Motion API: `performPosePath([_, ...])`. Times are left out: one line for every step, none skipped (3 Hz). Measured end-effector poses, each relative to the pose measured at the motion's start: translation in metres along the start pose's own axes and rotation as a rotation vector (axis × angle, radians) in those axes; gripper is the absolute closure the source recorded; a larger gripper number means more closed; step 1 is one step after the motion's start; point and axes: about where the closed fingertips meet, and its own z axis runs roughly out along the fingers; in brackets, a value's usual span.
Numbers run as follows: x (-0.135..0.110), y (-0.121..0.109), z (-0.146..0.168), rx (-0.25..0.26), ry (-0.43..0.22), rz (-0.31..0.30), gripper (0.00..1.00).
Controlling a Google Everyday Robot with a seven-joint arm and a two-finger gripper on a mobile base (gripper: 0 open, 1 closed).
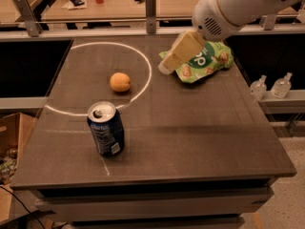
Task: Pick orange
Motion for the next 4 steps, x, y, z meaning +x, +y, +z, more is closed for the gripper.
performPosePath([-0.029, 0.022, 0.026, -0.062, -0.077, -0.052, 0.00])
performPosePath([-0.029, 0.022, 0.026, -0.062, -0.078, -0.052, 0.00])
performPosePath([-0.015, 0.035, 0.042, -0.099, -0.060, 0.002, 0.00])
performPosePath([0.007, 0.059, 0.073, -0.169, -0.046, 0.062, 0.00])
